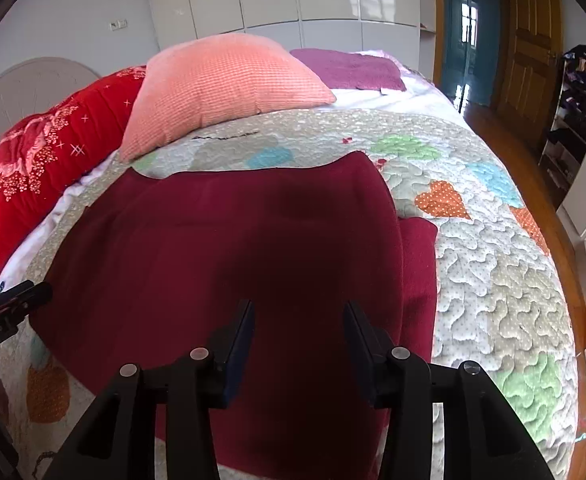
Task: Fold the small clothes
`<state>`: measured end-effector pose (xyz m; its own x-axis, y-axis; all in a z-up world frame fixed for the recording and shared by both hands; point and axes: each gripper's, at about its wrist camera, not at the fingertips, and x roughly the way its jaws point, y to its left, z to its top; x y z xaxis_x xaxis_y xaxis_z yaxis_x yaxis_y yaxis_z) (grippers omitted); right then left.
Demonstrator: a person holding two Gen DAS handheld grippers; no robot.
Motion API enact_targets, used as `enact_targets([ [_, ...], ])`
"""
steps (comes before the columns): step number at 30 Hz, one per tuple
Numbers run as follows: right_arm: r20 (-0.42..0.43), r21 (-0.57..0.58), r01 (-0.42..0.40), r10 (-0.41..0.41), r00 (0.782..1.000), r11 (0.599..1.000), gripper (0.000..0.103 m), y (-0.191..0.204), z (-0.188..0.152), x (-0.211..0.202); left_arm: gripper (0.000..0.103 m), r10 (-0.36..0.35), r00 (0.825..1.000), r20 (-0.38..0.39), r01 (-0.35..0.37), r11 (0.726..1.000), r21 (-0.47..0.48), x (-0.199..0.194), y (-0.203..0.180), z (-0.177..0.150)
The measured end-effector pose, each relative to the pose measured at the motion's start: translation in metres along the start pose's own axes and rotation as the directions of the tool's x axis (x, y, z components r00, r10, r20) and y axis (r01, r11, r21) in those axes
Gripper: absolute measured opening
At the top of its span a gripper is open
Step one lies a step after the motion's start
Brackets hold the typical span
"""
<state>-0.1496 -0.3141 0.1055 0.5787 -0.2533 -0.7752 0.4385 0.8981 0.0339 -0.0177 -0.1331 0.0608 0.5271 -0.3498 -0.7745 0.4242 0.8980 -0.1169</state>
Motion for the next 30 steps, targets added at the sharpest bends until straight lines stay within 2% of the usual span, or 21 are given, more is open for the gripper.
enact_targets([
  [7,0.017,0.041,-0.001,0.000,1.000,0.999,0.045,-0.002,-0.027,-0.007,0.065,0.057,0.998,0.022,-0.058,0.998,0.039,-0.003,-0.015,-0.011],
  [9,0.000,0.066,-0.008,0.008,1.000,0.998,0.045,-0.007,-0.033,-0.002,0.065,0.059,0.998,0.014,-0.059,0.997,0.044,0.000,-0.017,-0.012],
  [21,0.041,0.100,-0.024,0.020,0.999,0.995,0.046,-0.002,-0.039,-0.021,0.065,0.090,0.996,0.029,-0.092,0.994,0.057,0.002,-0.018,-0.017],
  [30,0.073,0.092,0.011,-0.018,0.997,0.996,0.047,0.010,-0.037,-0.024,0.065,0.059,0.998,0.028,-0.061,0.995,0.076,0.014,-0.013,-0.019],
])
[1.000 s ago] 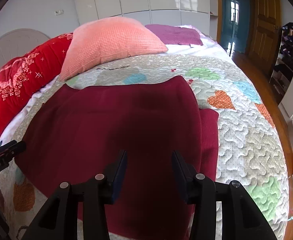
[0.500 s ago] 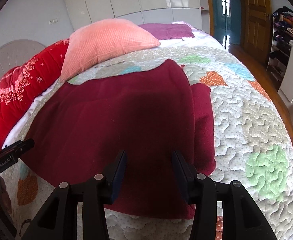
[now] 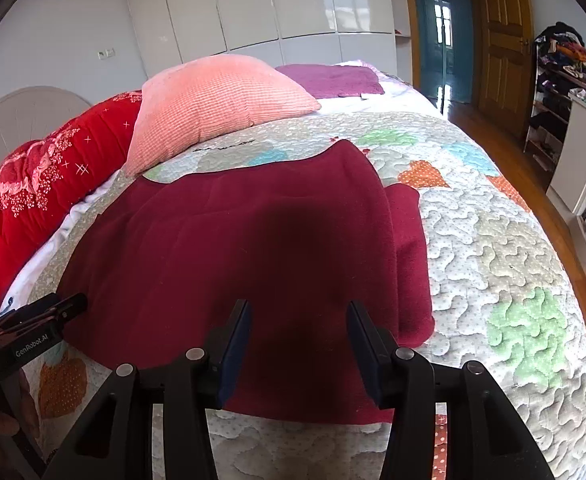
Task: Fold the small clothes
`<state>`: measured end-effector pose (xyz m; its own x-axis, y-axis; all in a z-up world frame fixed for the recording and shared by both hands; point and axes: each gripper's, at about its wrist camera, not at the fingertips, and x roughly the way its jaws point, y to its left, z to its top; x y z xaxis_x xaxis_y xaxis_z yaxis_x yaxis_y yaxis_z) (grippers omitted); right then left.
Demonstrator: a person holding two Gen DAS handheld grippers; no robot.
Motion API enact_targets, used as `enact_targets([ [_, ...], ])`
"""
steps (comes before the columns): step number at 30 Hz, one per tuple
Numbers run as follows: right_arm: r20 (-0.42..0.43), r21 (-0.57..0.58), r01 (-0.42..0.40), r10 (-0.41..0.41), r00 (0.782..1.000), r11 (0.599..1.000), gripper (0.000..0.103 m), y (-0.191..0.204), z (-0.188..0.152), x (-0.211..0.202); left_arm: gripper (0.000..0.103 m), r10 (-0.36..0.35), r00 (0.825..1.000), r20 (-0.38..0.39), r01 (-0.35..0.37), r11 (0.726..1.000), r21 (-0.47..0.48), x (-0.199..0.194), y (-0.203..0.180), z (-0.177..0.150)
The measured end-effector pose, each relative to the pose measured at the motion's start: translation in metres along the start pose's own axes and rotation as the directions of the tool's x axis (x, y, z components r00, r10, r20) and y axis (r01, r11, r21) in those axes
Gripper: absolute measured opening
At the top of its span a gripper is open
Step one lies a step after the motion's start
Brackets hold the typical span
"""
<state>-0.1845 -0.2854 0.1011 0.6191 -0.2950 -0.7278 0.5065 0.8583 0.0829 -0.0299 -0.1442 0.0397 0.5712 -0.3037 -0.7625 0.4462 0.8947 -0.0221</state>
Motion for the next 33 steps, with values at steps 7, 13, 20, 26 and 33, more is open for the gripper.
enact_targets([
  [7,0.009,0.019,0.014,-0.014,1.000,1.000,0.047,0.012,-0.001,0.005,0.065,-0.037,0.999,0.001,0.037,0.999,-0.019,0.007,0.005,0.009],
  [13,-0.005,0.000,0.038,-0.038,0.999,0.999,0.048,0.020,-0.003,0.012,0.066,-0.020,1.000,0.006,0.020,1.000,-0.011,0.011,-0.001,0.008],
  [20,0.023,0.032,0.104,-0.105,0.994,0.994,0.048,-0.001,-0.001,0.003,0.067,-0.017,1.000,0.003,0.017,1.000,-0.007,0.009,-0.004,0.006],
  [26,-0.039,0.065,0.149,-0.147,0.988,0.987,0.052,-0.031,-0.006,0.018,0.067,-0.015,1.000,-0.009,0.015,0.999,0.039,-0.005,-0.013,-0.003],
  [33,0.004,0.083,0.137,-0.138,0.990,0.987,0.052,-0.029,-0.001,0.005,0.067,-0.057,0.998,-0.015,0.057,0.998,0.037,0.000,-0.008,-0.002],
])
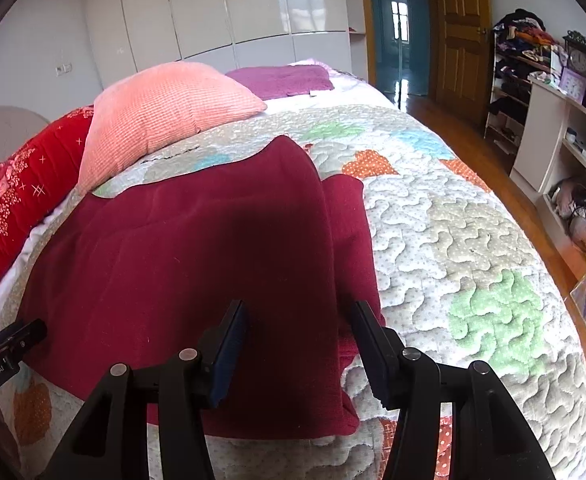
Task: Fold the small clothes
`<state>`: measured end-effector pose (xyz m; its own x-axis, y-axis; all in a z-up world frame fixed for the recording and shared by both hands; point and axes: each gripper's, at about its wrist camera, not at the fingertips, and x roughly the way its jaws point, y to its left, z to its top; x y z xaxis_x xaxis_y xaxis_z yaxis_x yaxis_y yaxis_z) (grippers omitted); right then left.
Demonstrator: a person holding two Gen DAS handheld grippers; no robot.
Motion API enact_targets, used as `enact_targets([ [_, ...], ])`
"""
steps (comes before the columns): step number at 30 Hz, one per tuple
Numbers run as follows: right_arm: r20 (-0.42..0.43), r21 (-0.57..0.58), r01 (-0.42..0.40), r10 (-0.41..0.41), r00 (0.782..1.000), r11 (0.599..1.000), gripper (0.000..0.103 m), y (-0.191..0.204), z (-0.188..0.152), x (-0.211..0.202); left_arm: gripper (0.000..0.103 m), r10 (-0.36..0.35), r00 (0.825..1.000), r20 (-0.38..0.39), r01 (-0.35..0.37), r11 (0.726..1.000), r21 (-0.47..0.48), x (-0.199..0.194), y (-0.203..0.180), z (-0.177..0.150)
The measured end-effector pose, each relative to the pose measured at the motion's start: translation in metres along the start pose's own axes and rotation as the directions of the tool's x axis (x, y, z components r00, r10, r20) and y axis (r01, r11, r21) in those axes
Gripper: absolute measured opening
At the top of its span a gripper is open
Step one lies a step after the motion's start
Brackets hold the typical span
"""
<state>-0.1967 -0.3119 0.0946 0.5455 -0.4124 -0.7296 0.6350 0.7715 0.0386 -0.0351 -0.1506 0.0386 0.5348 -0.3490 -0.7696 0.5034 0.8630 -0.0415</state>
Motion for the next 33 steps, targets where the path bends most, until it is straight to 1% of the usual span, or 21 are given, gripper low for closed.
enact_targets([
  [2,-0.007,0.001,0.014,-0.014,1.000,1.000,0.052,-0.001,0.003,0.002,0.067,0.011,1.000,0.008,-0.012,1.000,0.007,0.002,0.002,0.000],
  [5,-0.017,0.027,0.011,-0.010,1.000,1.000,0.052,-0.005,0.005,0.006,0.067,0.000,1.000,0.009,0.000,1.000,-0.006,0.003,0.004,-0.001],
  [7,-0.035,0.018,0.021,-0.020,0.999,1.000,0.053,-0.003,0.004,0.011,0.067,0.004,1.000,0.012,-0.004,1.000,0.002,0.002,0.003,-0.001],
  [9,-0.035,0.005,0.030,-0.030,0.999,1.000,0.053,0.000,0.003,0.010,0.067,0.006,1.000,0.010,-0.006,1.000,0.007,0.002,0.003,-0.001],
  [15,-0.032,0.004,0.023,-0.023,0.999,1.000,0.053,-0.002,0.006,0.006,0.067,-0.052,0.999,0.015,0.052,0.997,-0.051,-0.006,0.015,0.004],
  [16,-0.032,0.003,0.027,-0.027,0.999,1.000,0.054,-0.003,0.007,0.006,0.067,-0.059,0.998,0.022,0.060,0.996,-0.069,-0.008,0.020,0.006],
  [18,-0.029,0.001,0.045,-0.045,0.999,0.999,0.062,-0.006,0.007,0.006,0.067,-0.068,0.997,0.036,0.071,0.993,-0.093,-0.010,0.027,0.008],
  [20,-0.033,0.011,0.059,-0.058,0.998,0.998,0.063,-0.014,0.007,0.008,0.067,-0.069,0.997,0.047,0.074,0.990,-0.118,-0.011,0.035,0.010],
  [21,-0.038,0.019,0.059,-0.058,0.998,0.998,0.064,-0.017,0.008,0.010,0.067,-0.058,0.997,0.048,0.064,0.990,-0.125,-0.011,0.038,0.012],
  [22,-0.047,0.027,0.055,-0.054,0.997,0.998,0.064,-0.021,0.009,0.013,0.067,-0.052,0.998,0.048,0.058,0.990,-0.132,-0.011,0.042,0.013],
  [24,-0.057,0.037,0.043,-0.041,0.997,0.998,0.067,-0.026,0.010,0.018,0.067,-0.060,0.997,0.057,0.069,0.985,-0.158,-0.012,0.051,0.016],
  [25,-0.063,0.040,0.034,-0.031,0.998,0.999,0.068,-0.028,0.011,0.021,0.067,-0.069,0.995,0.065,0.080,0.980,-0.184,-0.011,0.058,0.017],
  [27,-0.064,0.052,0.012,-0.008,0.998,0.999,0.074,-0.032,0.013,0.025,0.067,-0.093,0.994,0.059,0.104,0.970,-0.221,-0.008,0.068,0.019],
  [29,-0.066,0.073,-0.012,0.017,0.998,0.997,0.078,-0.038,0.015,0.031,0.072,-0.140,0.990,0.033,0.143,0.953,-0.268,0.000,0.079,0.020],
  [31,-0.066,0.094,-0.045,0.052,0.996,0.995,0.082,-0.044,0.017,0.037,0.078,-0.184,0.983,0.012,0.178,0.927,-0.330,0.009,0.090,0.020],
  [33,-0.062,0.116,-0.095,0.103,0.993,0.989,0.086,-0.049,0.018,0.042,0.078,-0.239,0.971,-0.022,0.212,0.897,-0.388,0.019,0.098,0.018],
])
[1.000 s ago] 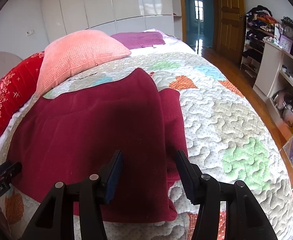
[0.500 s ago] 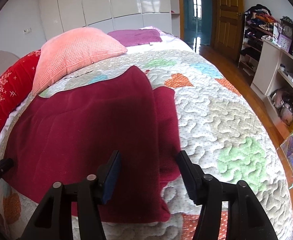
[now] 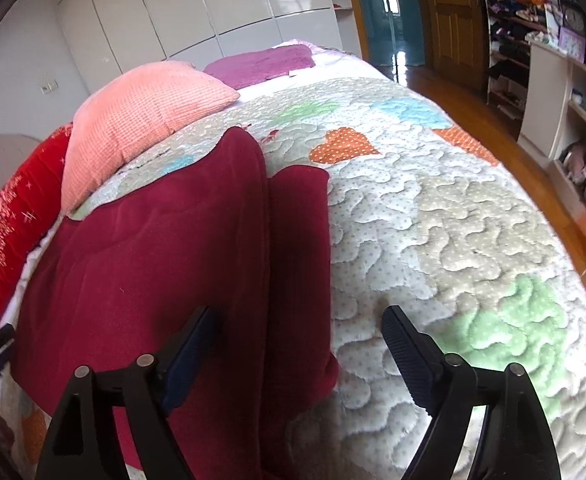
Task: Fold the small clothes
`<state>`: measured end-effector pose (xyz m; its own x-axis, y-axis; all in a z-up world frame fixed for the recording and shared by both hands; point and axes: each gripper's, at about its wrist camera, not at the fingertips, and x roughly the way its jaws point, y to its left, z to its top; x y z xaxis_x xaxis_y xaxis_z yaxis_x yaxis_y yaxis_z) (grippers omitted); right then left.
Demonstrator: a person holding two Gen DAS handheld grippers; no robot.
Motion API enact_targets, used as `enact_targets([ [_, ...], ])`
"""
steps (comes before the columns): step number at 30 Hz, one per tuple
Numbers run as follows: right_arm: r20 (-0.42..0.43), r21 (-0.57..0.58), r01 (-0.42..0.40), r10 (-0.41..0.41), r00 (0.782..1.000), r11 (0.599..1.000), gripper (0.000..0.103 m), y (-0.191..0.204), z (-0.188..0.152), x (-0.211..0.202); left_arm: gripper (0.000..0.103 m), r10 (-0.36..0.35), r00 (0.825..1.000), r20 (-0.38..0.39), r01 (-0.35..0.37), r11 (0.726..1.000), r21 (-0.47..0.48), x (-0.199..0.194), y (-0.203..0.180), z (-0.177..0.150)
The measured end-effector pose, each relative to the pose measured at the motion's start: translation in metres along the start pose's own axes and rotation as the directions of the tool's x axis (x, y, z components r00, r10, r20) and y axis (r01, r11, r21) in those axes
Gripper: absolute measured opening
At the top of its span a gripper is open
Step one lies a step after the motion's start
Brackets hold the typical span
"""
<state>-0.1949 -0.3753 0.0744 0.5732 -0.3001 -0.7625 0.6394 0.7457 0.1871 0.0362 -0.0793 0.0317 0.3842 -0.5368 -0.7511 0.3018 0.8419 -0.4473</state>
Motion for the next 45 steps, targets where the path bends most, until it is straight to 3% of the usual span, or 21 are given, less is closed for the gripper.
enact_targets([
  [2,-0.003,-0.011,-0.049,0.049,0.999,0.999,0.086,0.002,0.001,0.003,0.078,-0.029,0.998,-0.053,0.027,0.999,-0.035,0.011,0.005,0.000],
  [5,-0.021,-0.068,-0.142,0.141,0.990,0.987,0.088,0.014,0.000,0.012,0.084,-0.018,1.000,-0.025,0.018,1.000,0.000,0.014,-0.002,-0.002],
  [7,-0.036,-0.110,-0.164,0.161,0.986,0.980,0.088,0.023,0.001,0.018,0.087,-0.010,1.000,-0.023,0.011,0.999,0.035,0.017,-0.010,-0.005],
  [8,-0.039,-0.114,-0.170,0.167,0.985,0.979,0.087,0.025,0.002,0.020,0.087,-0.010,1.000,-0.023,0.012,0.998,0.060,0.019,-0.013,-0.007],
  [9,-0.039,-0.113,-0.182,0.179,0.983,0.977,0.078,0.025,0.003,0.020,0.087,-0.004,1.000,-0.022,0.006,0.997,0.081,0.022,-0.016,-0.008],
  [11,-0.030,-0.094,-0.200,0.198,0.980,0.975,0.053,0.023,0.004,0.020,0.068,0.004,1.000,-0.008,-0.003,0.995,0.100,0.022,-0.019,-0.009],
  [13,-0.018,-0.066,-0.207,0.206,0.978,0.976,0.038,0.018,0.004,0.019,0.033,-0.074,0.996,-0.044,0.078,0.993,0.093,0.022,-0.020,-0.011],
  [15,0.006,-0.021,-0.226,0.226,0.974,0.974,0.023,0.011,0.003,0.010,0.026,-0.095,0.994,-0.058,0.101,0.990,0.097,0.016,-0.022,-0.012],
  [18,0.054,0.031,-0.276,0.274,0.960,0.961,0.016,0.007,0.002,-0.014,0.023,-0.116,0.992,-0.055,0.121,0.988,0.099,-0.003,-0.028,-0.021],
  [22,0.082,-0.028,-0.287,0.289,0.954,0.957,0.015,0.018,-0.002,-0.058,0.023,-0.121,0.988,-0.101,0.131,0.986,0.101,-0.035,-0.033,-0.041],
  [27,0.026,-0.072,-0.293,0.295,0.955,0.953,0.015,0.014,-0.040,-0.106,0.023,-0.087,0.988,-0.130,0.100,0.990,0.098,-0.070,-0.028,-0.086],
  [29,-0.021,-0.083,-0.246,0.245,0.969,0.966,0.015,0.005,-0.061,-0.114,0.023,-0.097,0.985,-0.143,0.104,0.994,0.044,-0.074,-0.019,-0.105],
  [31,-0.058,-0.098,-0.185,0.180,0.982,0.978,0.017,-0.003,-0.074,-0.110,0.026,-0.060,0.989,-0.138,0.067,0.997,0.041,-0.073,-0.016,-0.116],
  [32,-0.072,-0.119,-0.119,0.111,0.991,0.986,0.026,-0.005,-0.078,-0.106,0.028,-0.036,0.991,-0.129,0.044,0.998,0.055,-0.074,-0.017,-0.121],
  [33,-0.065,-0.146,-0.049,0.040,0.997,0.988,0.036,-0.006,-0.079,-0.106,0.032,-0.024,0.992,-0.124,0.031,0.998,0.060,-0.075,-0.016,-0.122],
  [34,-0.023,-0.184,0.037,-0.042,0.999,0.982,0.039,-0.004,-0.079,-0.112,0.037,-0.011,0.993,-0.119,0.018,0.998,0.057,-0.078,-0.017,-0.121],
  [35,0.014,-0.202,0.067,-0.065,0.998,0.977,0.041,-0.002,-0.076,-0.117,0.039,0.004,0.994,-0.109,0.002,0.998,0.056,-0.083,-0.017,-0.120],
  [37,0.087,-0.217,0.071,-0.053,0.995,0.974,0.043,0.006,-0.071,-0.133,0.051,0.055,0.995,-0.080,-0.050,0.996,0.069,-0.089,-0.019,-0.118],
  [41,0.075,-0.254,-0.015,0.035,0.997,0.967,0.043,0.029,-0.061,-0.127,0.052,0.086,0.995,-0.047,-0.083,0.994,0.076,-0.097,-0.022,-0.111],
  [45,0.039,-0.292,-0.039,0.053,0.998,0.956,0.042,0.049,-0.054,-0.090,0.052,0.134,0.991,-0.021,-0.131,0.988,0.086,-0.087,-0.024,-0.103],
])
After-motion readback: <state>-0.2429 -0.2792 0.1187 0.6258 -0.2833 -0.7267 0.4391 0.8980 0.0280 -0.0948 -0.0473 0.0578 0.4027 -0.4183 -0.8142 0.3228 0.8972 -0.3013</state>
